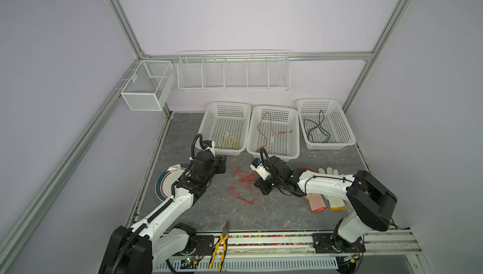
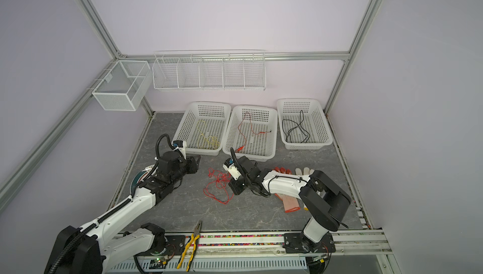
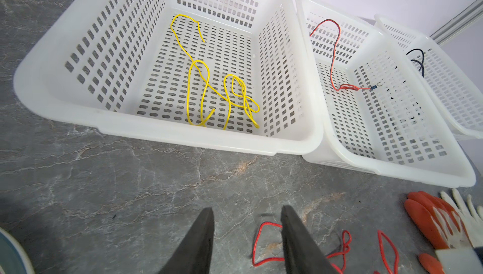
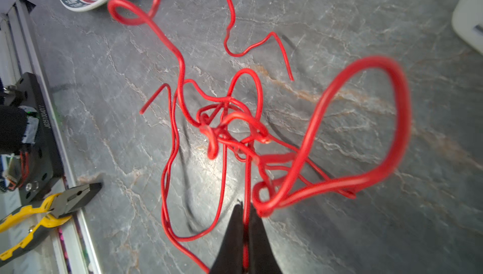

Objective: Untangle the cables
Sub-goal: 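Move the right gripper down to the red wire tangle and grasp a strand, then reach the left gripper into the red tangle and grasp it while the right holds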

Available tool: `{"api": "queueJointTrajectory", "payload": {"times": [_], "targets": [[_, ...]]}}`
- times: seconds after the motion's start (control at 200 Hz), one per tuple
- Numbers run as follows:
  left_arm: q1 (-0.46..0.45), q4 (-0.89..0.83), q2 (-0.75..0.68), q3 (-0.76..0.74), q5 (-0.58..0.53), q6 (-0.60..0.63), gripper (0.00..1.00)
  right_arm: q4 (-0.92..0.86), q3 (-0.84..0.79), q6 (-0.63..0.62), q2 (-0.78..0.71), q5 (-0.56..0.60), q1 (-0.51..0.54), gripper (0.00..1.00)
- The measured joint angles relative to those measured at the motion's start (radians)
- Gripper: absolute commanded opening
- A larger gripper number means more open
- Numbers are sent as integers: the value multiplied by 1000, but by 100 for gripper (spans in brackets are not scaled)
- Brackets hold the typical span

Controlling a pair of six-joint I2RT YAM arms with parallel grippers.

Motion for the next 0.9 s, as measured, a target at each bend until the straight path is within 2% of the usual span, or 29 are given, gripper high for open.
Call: {"api": "queueJointTrajectory", "payload": {"times": [0.16,0.405,0.595,0.9], "targets": [[0,-5,-22,0,3,11,43,-117,13,-108,-104,102,0,7],[-1,-13,-70,0,54,22,44,-195,34,-257,-332,288,3,7],[-16,4,-107,0,133,38,45,-223,72,-308,-362,309,3,7],[-84,48,-117,0,255,99,45,-233,75,-324,-365,292,3,7]]}}
